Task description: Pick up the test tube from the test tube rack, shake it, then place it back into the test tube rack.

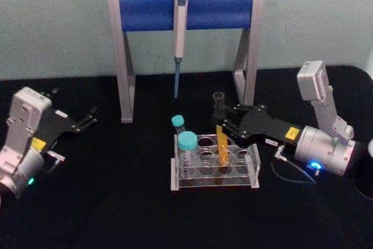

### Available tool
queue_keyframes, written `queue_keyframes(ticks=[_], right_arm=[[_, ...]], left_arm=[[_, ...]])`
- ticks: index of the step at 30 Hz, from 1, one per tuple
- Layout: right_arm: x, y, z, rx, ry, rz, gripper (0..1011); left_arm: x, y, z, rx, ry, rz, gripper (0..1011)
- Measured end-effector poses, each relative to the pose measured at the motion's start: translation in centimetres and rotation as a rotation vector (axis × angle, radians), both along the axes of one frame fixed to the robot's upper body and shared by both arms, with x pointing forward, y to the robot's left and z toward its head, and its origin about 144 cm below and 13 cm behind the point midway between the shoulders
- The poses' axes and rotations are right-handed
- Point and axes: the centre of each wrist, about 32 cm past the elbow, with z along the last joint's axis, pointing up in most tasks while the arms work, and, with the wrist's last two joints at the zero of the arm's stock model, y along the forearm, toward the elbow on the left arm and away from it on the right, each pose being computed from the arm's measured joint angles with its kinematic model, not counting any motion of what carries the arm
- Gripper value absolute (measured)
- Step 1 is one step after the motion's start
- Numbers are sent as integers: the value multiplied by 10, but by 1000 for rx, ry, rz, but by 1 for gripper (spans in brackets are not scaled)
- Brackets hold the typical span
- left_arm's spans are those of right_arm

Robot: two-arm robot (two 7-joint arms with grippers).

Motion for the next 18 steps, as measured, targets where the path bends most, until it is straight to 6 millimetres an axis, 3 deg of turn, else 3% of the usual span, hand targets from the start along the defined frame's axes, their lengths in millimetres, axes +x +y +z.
queue_keyframes(ticks=[18], right_arm=[[0, 0, 0, 1, -2, 0, 821]], left_arm=[[0, 0, 0, 0, 0, 0, 1001]])
